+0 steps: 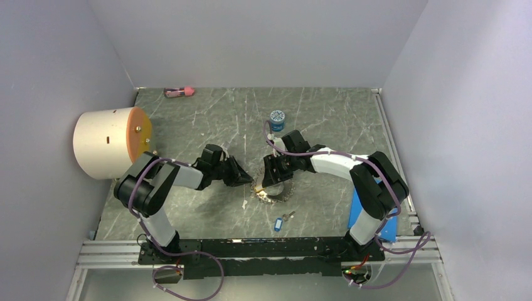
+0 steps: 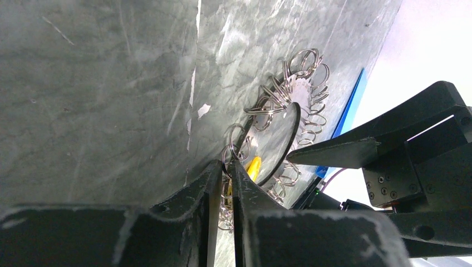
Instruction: Put the keys on the keyring
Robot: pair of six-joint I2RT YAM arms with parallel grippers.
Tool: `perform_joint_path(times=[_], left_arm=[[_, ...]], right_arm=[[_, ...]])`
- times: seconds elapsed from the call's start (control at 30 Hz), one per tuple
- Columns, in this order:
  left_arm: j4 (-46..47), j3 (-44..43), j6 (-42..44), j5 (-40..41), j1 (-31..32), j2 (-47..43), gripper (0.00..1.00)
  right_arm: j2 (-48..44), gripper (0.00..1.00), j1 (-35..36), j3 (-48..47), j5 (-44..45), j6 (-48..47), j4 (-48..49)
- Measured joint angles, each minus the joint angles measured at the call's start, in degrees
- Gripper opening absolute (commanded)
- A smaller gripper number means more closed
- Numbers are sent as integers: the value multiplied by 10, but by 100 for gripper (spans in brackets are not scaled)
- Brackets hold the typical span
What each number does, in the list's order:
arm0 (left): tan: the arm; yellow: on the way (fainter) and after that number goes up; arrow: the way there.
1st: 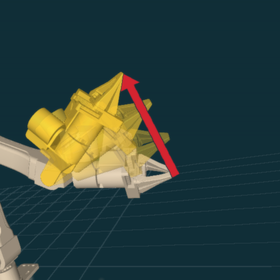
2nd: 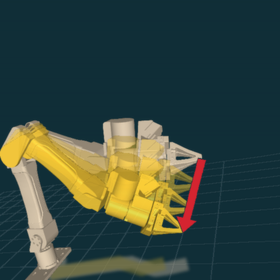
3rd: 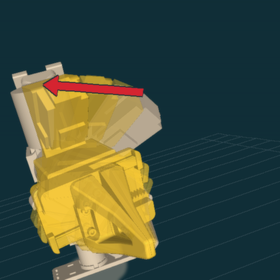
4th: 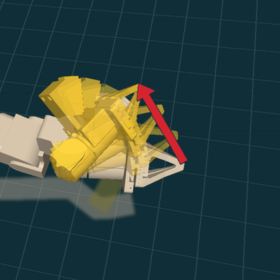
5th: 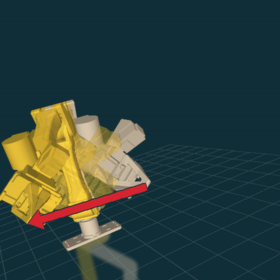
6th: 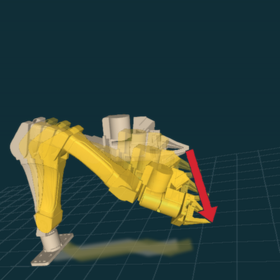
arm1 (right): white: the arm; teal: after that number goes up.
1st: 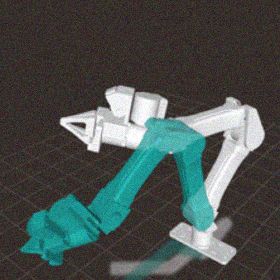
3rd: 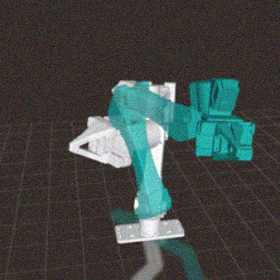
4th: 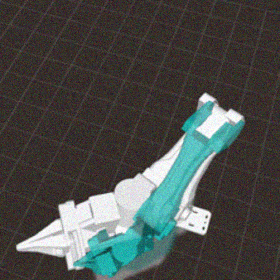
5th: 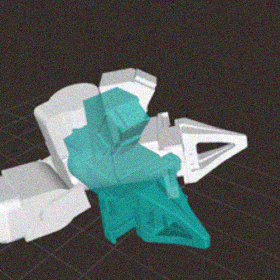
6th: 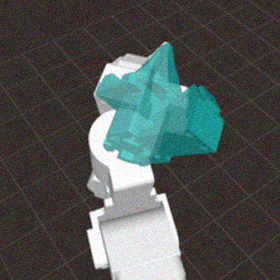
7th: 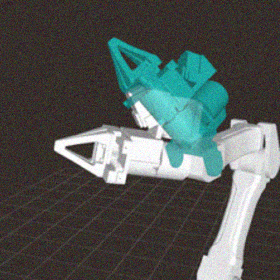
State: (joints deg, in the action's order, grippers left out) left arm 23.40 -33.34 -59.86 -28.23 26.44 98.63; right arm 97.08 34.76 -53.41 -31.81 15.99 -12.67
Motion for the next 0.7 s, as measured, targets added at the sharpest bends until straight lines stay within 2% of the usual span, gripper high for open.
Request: perform_joint_path(times=[0.13,0.3,0.43,0.7], left_arm=[[4,0,0,0,0,2,3],[3,-2,4,0,0,3,2],[-33,-18,31,9,0,-7,2],[-181,-90,172,63,0,-117,2]], right_arm=[[0,57,0,0,0,0,0],[0,57,0,0,0,0,-2],[0,59,0,0,0,0,-2],[-25,64,-4,0,0,10,5]])
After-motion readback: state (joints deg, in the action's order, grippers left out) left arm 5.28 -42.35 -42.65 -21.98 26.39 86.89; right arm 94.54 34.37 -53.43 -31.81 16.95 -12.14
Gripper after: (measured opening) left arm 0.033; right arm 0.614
